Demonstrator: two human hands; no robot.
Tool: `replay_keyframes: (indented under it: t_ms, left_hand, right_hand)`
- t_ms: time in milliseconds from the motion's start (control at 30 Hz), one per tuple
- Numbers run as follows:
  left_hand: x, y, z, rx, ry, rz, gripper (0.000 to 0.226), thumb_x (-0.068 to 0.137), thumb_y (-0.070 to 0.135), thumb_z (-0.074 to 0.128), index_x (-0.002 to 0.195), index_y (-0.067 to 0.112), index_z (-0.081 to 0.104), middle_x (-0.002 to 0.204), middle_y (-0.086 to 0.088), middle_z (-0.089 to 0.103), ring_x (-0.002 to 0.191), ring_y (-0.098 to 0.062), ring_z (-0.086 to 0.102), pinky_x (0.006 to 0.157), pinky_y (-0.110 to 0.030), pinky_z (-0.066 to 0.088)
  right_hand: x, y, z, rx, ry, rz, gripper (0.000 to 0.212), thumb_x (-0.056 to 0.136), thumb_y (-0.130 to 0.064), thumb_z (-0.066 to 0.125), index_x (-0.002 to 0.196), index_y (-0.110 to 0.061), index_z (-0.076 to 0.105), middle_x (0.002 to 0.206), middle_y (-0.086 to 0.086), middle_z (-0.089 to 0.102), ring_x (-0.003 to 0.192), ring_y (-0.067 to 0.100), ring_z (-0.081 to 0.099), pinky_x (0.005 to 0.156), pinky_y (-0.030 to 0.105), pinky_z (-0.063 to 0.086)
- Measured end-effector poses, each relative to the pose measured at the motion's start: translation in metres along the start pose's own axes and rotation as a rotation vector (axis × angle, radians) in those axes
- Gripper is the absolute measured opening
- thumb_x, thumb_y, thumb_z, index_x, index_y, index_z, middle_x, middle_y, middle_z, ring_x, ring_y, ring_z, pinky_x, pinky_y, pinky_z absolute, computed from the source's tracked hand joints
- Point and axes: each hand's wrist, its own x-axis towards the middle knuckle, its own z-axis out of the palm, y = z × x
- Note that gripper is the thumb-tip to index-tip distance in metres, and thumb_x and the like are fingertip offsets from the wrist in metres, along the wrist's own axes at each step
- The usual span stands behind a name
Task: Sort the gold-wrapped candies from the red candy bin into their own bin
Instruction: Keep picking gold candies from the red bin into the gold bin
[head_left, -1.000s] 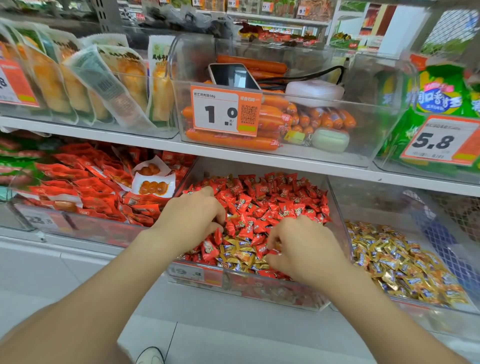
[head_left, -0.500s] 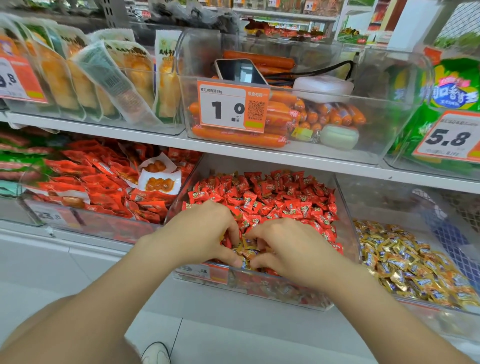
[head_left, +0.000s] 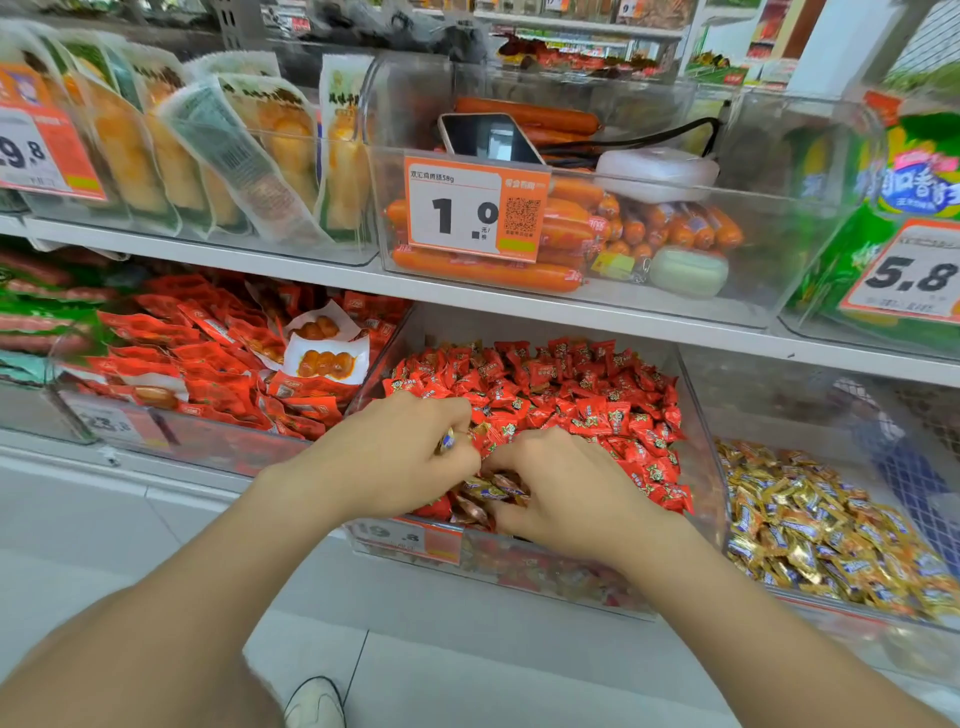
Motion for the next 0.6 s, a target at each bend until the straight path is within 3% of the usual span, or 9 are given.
replay_keyframes:
  t_ms: [133, 200, 333, 433, 533, 600]
  left_hand:
    - [0.000, 0.002, 0.002, -0.010, 0.037, 0.016, 0.045, 0.106, 0.046, 0.036, 0.070, 0.023, 0.049, 0.059, 0.000, 0.052, 0.056, -0.014, 0.048, 0.057, -0.041, 0.043]
    - [0.001, 0.003, 0.005, -0.006, 0.070, 0.020, 0.050, 0.107, 0.054, 0.037, 0.069, 0.023, 0.051, 0.058, 0.001, 0.053, 0.056, -0.014, 0.050, 0.060, -0.039, 0.046]
    - [0.003, 0.000, 0.008, -0.074, 0.095, 0.011, 0.025, 0.103, 0.042, 0.052, 0.083, 0.027, 0.048, 0.063, -0.001, 0.058, 0.054, -0.011, 0.048, 0.053, -0.034, 0.037]
    - [0.004, -0.001, 0.008, -0.081, 0.086, 0.058, 0.010, 0.105, 0.037, 0.053, 0.095, 0.034, 0.053, 0.064, 0.001, 0.063, 0.061, -0.005, 0.055, 0.054, -0.029, 0.037]
    - [0.008, -0.002, 0.009, -0.090, 0.084, 0.095, 0.008, 0.105, 0.043, 0.052, 0.112, 0.043, 0.056, 0.072, 0.006, 0.068, 0.071, -0.009, 0.060, 0.067, -0.032, 0.046]
    - [0.009, 0.001, 0.007, -0.173, 0.051, 0.086, 0.021, 0.104, 0.051, 0.054, 0.124, 0.045, 0.055, 0.082, 0.011, 0.070, 0.083, -0.009, 0.062, 0.075, -0.033, 0.049]
  right_hand:
    - [0.004, -0.005, 0.002, 0.031, -0.020, 0.020, 0.028, 0.089, -0.050, 0.068, 0.108, -0.030, 0.067, 0.088, -0.008, 0.064, 0.088, 0.025, 0.063, 0.071, 0.040, 0.056]
    - [0.004, -0.006, 0.003, 0.059, -0.010, 0.052, 0.029, 0.091, -0.051, 0.067, 0.113, -0.031, 0.070, 0.092, -0.005, 0.068, 0.089, 0.025, 0.065, 0.070, 0.038, 0.054]
    - [0.003, 0.002, 0.006, 0.142, -0.003, 0.098, 0.030, 0.094, -0.048, 0.060, 0.087, -0.021, 0.068, 0.057, 0.002, 0.053, 0.059, 0.021, 0.050, 0.061, 0.041, 0.053]
    - [-0.002, 0.011, -0.005, 0.264, 0.025, 0.107, 0.042, 0.098, -0.045, 0.060, 0.071, -0.012, 0.058, 0.055, 0.010, 0.049, 0.055, 0.024, 0.044, 0.064, 0.041, 0.050]
    - [-0.013, 0.018, -0.025, 0.499, 0.022, 0.152, 0.029, 0.101, -0.040, 0.066, 0.081, -0.019, 0.068, 0.051, -0.002, 0.049, 0.045, 0.010, 0.042, 0.049, 0.022, 0.035]
    - [-0.020, 0.023, -0.033, 0.774, 0.013, 0.217, 0.023, 0.103, -0.038, 0.065, 0.096, -0.017, 0.072, 0.056, -0.001, 0.054, 0.050, 0.012, 0.046, 0.051, 0.027, 0.037]
